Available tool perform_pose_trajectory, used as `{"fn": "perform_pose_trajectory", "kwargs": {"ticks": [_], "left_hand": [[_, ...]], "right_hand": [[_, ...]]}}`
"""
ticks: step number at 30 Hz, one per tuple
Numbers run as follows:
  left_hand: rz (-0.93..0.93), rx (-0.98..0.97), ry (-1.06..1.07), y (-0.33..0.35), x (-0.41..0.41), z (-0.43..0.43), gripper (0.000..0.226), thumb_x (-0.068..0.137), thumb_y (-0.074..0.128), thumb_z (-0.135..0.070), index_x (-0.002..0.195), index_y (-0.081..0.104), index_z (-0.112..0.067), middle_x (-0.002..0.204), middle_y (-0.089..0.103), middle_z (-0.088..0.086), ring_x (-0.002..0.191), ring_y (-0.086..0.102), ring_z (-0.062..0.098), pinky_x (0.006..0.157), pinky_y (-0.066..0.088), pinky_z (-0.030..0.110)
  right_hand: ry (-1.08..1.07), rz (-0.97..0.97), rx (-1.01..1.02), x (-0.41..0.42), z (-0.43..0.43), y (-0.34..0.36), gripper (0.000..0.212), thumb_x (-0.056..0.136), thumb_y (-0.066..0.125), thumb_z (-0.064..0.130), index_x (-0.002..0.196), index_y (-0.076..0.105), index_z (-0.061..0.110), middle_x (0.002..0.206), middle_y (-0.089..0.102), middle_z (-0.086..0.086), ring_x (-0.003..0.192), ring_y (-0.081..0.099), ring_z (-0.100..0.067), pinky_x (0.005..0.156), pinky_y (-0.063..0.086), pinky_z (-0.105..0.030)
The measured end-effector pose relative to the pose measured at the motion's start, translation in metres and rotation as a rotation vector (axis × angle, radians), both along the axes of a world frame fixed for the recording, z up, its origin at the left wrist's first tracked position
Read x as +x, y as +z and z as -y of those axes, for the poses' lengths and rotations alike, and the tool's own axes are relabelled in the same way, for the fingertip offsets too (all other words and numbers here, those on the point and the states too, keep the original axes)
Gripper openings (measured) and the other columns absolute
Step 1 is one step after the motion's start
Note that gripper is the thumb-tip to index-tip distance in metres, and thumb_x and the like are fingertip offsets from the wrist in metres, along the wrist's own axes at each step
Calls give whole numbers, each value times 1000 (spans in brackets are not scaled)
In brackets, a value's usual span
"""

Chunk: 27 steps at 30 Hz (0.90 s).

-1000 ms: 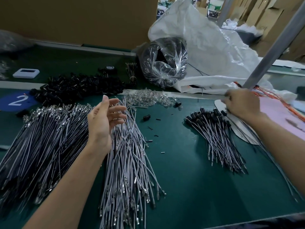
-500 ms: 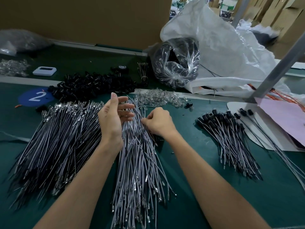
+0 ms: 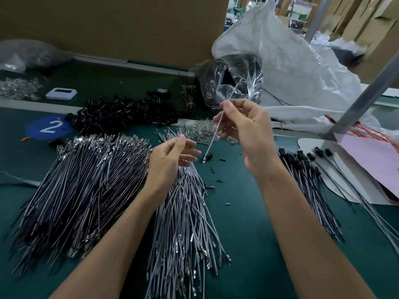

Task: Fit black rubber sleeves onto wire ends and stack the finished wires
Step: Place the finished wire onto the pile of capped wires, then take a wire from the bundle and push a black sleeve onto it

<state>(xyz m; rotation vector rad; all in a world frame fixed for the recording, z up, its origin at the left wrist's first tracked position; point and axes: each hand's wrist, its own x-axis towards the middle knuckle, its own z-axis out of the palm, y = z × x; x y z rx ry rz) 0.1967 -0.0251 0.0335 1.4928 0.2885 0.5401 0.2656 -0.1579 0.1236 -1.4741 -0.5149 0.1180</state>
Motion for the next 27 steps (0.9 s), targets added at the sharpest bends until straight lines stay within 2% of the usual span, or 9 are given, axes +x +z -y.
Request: {"fn": "perform_pose_trajectory", "kwargs": {"ticks": [6,10,12,14,17,19,23,25,27], "left_hand": [[23,-4,59,-3,0,-4,31,104,45,-27,93,70,-12,80,76,4,70,70,17,63,55,22],[12,72,113,-4,1,-2,18,100,54,-15,92,70,-14,79,75,2,71,70,16,63,53,22],[-5,186,182,-4,0,-1,13,96,60,-9,93,71,-15,79,74,-1,72,69,9,66,54,18],[-56,434,267,0,-4,-1,12,93,63,-9,100,71,-15,86,73,-3,76,66,6,72,53,16],[-214,932,467,10,-17,-14,20,91,67,-20,110,70,-16,95,72,3,91,60,19,81,42,26],[-380,1080,607,21,-31,-33,22,88,72,-26,108,72,-18,99,72,6,100,55,28,82,38,36],[-849,1133,531,37,-49,-66,24,77,80,-45,93,75,-28,89,71,4,102,56,29,85,41,38],[-906,1076,448,39,-48,-68,29,73,82,-48,93,75,-27,83,71,2,92,61,26,84,47,35],[-880,1012,422,37,-47,-65,25,74,83,-44,90,75,-27,80,71,1,78,60,22,74,48,31]], "right_hand": [[50,73,-147,1,16,-18,12,97,55,6,98,67,6,74,72,-2,61,62,-12,56,50,-21],[43,60,-180,-2,23,-51,11,95,58,5,96,69,8,71,73,-1,61,61,-12,56,50,-22],[40,59,-154,-2,24,-62,11,95,58,5,95,69,7,71,73,-2,60,60,-13,55,49,-21],[33,75,-125,-1,23,-69,10,95,60,5,95,69,7,71,72,-3,60,60,-14,55,48,-21],[-7,119,-110,0,24,-76,8,93,62,6,93,70,6,69,71,-3,61,61,-14,56,49,-21],[-55,146,-99,1,24,-79,6,93,64,6,92,70,5,67,70,-1,59,60,-12,56,48,-21],[-130,200,-165,0,21,-86,6,91,66,8,88,71,10,68,70,0,61,64,-10,58,50,-25],[-138,226,-180,0,21,-88,6,91,67,8,88,71,11,68,70,0,63,65,-10,59,52,-26],[-150,247,-196,-1,21,-89,6,91,67,8,87,71,11,68,70,-1,63,66,-13,59,53,-28]]}}
